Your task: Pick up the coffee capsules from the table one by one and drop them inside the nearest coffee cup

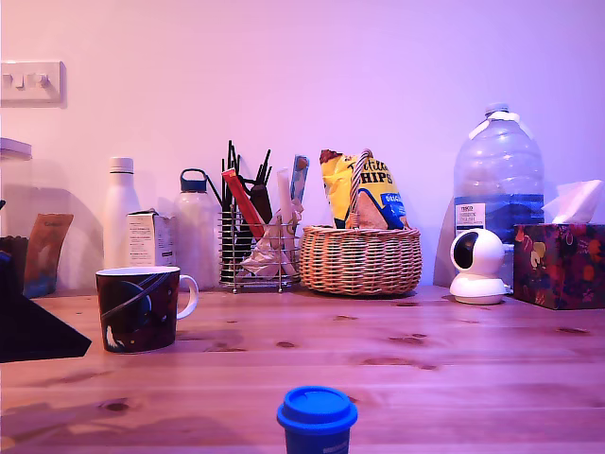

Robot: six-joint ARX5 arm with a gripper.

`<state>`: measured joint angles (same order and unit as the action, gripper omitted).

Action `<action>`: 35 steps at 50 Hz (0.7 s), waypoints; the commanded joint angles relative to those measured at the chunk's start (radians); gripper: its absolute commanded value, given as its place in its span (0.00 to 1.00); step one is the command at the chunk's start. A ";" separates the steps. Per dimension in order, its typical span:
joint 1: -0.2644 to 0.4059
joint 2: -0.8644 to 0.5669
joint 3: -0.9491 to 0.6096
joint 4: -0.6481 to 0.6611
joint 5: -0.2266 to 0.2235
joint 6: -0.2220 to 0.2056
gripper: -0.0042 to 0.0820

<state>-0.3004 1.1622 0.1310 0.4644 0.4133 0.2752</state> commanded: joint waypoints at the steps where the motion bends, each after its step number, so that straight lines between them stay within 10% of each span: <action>1: 0.003 -0.011 -0.010 -0.003 -0.002 -0.014 0.64; 15: 0.003 -0.011 -0.009 0.003 0.014 -0.013 0.64; 35: 0.000 -0.011 -0.009 0.115 0.163 -0.014 0.64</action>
<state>-0.2993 1.1599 0.1310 0.5686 0.5518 0.2653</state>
